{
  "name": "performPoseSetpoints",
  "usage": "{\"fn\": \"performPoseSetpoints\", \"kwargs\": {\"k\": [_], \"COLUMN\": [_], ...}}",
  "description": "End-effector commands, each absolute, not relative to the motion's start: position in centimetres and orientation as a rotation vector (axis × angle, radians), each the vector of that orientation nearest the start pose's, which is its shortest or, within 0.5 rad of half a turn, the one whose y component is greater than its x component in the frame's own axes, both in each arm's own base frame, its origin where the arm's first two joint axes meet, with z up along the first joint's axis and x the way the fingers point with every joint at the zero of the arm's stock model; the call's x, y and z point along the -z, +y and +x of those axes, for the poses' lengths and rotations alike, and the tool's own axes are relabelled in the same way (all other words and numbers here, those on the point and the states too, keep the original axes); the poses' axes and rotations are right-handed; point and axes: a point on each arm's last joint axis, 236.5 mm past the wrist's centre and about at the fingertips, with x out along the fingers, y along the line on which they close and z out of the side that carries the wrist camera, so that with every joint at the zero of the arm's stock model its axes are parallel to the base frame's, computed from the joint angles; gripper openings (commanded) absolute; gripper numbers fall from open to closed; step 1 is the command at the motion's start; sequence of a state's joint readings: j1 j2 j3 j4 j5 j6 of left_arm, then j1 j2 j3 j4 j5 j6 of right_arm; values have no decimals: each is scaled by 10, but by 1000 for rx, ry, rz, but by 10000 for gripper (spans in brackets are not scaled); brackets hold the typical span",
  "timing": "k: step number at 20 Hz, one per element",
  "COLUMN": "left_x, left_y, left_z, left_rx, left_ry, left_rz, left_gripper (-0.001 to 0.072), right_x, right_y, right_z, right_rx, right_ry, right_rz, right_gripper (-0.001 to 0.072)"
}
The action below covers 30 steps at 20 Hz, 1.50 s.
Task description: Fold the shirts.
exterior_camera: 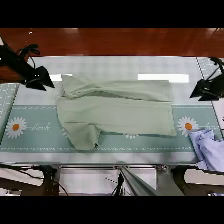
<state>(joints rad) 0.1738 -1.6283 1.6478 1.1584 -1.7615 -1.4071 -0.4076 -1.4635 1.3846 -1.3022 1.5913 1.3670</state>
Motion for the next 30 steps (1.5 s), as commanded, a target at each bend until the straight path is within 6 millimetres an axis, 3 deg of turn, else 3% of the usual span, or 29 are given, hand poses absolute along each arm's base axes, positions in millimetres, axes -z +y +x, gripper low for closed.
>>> {"fn": "performPoseSetpoints", "kwargs": {"k": [1, 4, 6, 10, 12, 15, 20, 21, 22, 25, 28, 30], "left_x": [-17, 26, 41, 68, 78, 93, 111, 111, 112, 115, 113, 112], "left_y": [-43, -52, -65, -67, -68, -73, -87, -92, -96, -104, -108, -110], "left_z": [331, 276, 242, 208, 203, 199, 236, 243, 248, 249, 242, 240], "left_rx": [364, 317, 367, 324, 307, 283, 212, 209, 206, 222, 256, 275], "left_ry": [1630, 1631, 1622, 1651, 1659, 1649, 1488, 1465, 1449, 1451, 1476, 1484], "left_rz": [-415, -472, -504, -541, -557, -585, -681, -704, -717, -706, -693, -685], "left_gripper": [558, 558, 557, 558, 558, 558, 526, 498, 420, 38, 21, 22], "right_x": [9, 28, 32, 32, 32, 31, 28, 27, 26, 31, 54, 67], "right_y": [-71, -65, -61, -58, -59, -59, -53, -52, -51, -57, -82, -60], "right_z": [306, 291, 293, 297, 299, 300, 304, 305, 305, 298, 253, 235], "right_rx": [-101, -87, -85, -98, -91, -93, -110, -114, -117, -92, 25, -25], "right_ry": [1480, 1455, 1432, 1414, 1405, 1400, 1383, 1380, 1377, 1408, 1587, 1643], "right_rz": [578, 583, 607, 617, 615, 619, 647, 654, 658, 633, 521, 589], "right_gripper": [537, 536, 534, 532, 473, 473, 473, 473, 473, 473, 470, 480]}}
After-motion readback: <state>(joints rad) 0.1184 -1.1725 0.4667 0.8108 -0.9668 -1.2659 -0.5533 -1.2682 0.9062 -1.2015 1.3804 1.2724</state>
